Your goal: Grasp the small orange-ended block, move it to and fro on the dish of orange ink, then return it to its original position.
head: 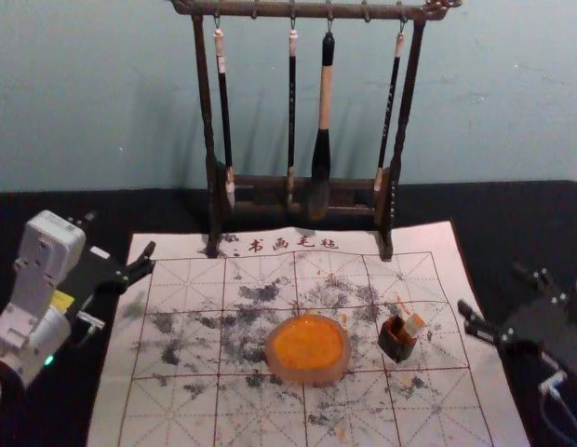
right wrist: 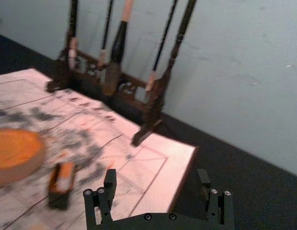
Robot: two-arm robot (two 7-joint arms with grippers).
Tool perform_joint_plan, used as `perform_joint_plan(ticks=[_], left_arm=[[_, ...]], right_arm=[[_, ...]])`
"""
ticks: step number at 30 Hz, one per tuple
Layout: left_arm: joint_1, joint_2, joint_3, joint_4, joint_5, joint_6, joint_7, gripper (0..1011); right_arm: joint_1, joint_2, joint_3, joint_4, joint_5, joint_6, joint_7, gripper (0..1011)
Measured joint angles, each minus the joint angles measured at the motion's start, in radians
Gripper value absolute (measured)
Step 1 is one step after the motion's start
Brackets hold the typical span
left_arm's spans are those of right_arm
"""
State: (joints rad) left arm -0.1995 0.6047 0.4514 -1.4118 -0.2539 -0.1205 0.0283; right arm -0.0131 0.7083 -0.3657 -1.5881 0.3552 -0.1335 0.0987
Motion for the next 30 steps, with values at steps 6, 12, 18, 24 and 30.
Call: perform_joint_plan(ticks=[6, 12, 18, 24, 30], left_arm=[[0.0, 0.0, 0.0, 0.0, 0.0, 0.0, 0.0, 1010], [0.0, 0.0, 0.0, 0.0, 0.0, 0.0, 0.0, 1010], [0.0, 0.0, 0.0, 0.0, 0.0, 0.0, 0.0, 1010], [0.0, 0.0, 0.0, 0.0, 0.0, 0.0, 0.0, 1010], [0.0, 0.0, 0.0, 0.0, 0.0, 0.0, 0.0, 1010]], right_arm=[[-0.088, 0.057, 0.028, -0.086, 0.081, 0.034, 0.1, 1002], [-0.099, 0.055, 0.029, -0.106, 0.148, 0.077, 0.19, 1002], [-0.067, 0.017, 0.011, -0.087, 0.159, 0.122, 0.223, 1002], [-0.025, -0.03, -0.008, -0.068, 0.137, 0.17, 0.22, 1002], [0.004, -0.065, -0.017, -0.047, 0.108, 0.192, 0.218, 1002]])
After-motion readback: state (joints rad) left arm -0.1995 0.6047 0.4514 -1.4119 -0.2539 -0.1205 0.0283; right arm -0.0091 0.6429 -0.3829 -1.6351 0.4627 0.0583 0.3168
